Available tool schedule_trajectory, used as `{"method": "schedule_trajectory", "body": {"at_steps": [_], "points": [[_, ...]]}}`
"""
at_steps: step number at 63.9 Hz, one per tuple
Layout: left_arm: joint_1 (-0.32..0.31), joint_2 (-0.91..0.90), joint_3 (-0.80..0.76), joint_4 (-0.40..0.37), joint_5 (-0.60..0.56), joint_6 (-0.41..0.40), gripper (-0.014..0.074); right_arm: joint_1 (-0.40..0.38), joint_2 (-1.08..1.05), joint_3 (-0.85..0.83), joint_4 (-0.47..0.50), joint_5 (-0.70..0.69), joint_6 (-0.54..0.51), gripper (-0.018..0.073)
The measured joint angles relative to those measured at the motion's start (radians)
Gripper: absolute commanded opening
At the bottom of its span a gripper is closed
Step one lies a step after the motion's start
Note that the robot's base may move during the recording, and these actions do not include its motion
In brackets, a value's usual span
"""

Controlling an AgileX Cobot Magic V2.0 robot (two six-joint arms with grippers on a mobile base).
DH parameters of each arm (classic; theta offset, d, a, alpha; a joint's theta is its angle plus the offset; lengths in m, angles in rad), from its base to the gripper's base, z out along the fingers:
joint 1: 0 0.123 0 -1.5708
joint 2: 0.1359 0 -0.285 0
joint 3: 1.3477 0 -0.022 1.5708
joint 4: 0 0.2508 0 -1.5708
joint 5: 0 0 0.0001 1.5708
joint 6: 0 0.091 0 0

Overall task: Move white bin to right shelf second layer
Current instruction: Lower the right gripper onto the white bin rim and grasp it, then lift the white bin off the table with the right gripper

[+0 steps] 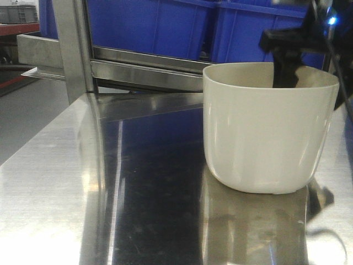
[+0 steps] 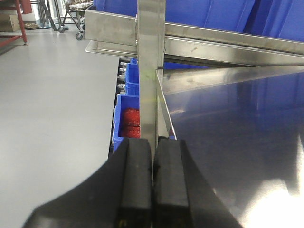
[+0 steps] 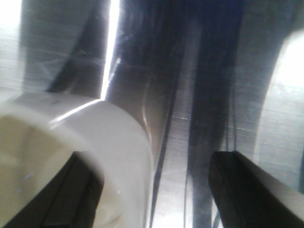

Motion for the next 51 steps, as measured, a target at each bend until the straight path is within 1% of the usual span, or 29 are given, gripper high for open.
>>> {"method": "schedule_trajectory", "body": {"at_steps": [8, 10, 12, 17, 20, 26, 31, 39, 51], "points": [[0.000, 0.000, 0.000, 0.000, 0.000, 0.000, 0.0085, 0.000, 0.041, -0.007, -0.004, -0.004, 0.000, 0.0564], [0.000, 0.000, 0.000, 0.000, 0.000, 0.000, 0.0085, 0.000, 0.046, -0.008, -0.010, -0.004, 0.000, 0.0545], [0.000, 0.000, 0.000, 0.000, 0.000, 0.000, 0.0085, 0.000, 0.051, -0.011, -0.015, -0.004, 0.000, 0.0505], [0.000, 0.000, 0.000, 0.000, 0.000, 0.000, 0.0085, 0.000, 0.053, -0.011, -0.015, -0.004, -0.002, 0.0375], [0.000, 0.000, 0.000, 0.000, 0.000, 0.000, 0.0085, 0.000, 0.053, -0.011, -0.015, -0.004, -0.002, 0.0237], [0.000, 0.000, 0.000, 0.000, 0.000, 0.000, 0.0085, 0.000, 0.042, -0.011, -0.012, -0.011, -0.004, 0.0032], [0.000, 0.000, 0.000, 0.000, 0.000, 0.000, 0.0085, 0.004, 0.015, -0.011, -0.007, -0.032, -0.003, 0.0077], [0.000, 0.000, 0.000, 0.000, 0.000, 0.000, 0.0085, 0.005, -0.047, -0.008, -0.016, -0.045, -0.007, 0.0051], [0.000, 0.000, 0.000, 0.000, 0.000, 0.000, 0.0085, 0.005, -0.190, -0.007, -0.016, -0.058, -0.007, 0.0052]]}}
